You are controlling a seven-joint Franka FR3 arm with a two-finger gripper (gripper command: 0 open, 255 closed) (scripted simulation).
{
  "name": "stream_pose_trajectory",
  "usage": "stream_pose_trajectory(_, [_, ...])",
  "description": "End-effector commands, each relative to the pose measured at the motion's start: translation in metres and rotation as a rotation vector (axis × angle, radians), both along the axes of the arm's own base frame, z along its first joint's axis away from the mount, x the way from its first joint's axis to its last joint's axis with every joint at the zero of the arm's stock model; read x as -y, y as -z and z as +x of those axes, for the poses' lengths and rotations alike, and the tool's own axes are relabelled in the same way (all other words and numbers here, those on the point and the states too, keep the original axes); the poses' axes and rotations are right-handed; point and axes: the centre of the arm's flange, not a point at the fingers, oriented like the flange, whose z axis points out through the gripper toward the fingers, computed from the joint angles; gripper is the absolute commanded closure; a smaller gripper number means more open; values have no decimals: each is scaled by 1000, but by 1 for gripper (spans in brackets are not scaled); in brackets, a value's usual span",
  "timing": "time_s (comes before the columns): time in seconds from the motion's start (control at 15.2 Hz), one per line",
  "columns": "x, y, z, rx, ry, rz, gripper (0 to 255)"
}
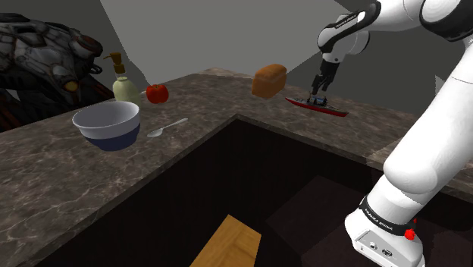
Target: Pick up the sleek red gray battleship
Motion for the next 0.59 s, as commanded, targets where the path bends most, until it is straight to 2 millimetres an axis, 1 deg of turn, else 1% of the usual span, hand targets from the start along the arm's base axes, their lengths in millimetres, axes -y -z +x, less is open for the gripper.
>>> stream_pose_trajectory(0.0, [4,10,1,3,0,-2,0])
stream_pose_trajectory(0.26, [4,31,1,3,0,-2,0])
stream_pose_trajectory(0.33, [4,39,1,3,0,-2,0])
stream_pose_trajectory(0.46, [4,39,1,3,0,-2,0])
stream_pose_trajectory(0.53, [3,40,2,3,0,-2,255])
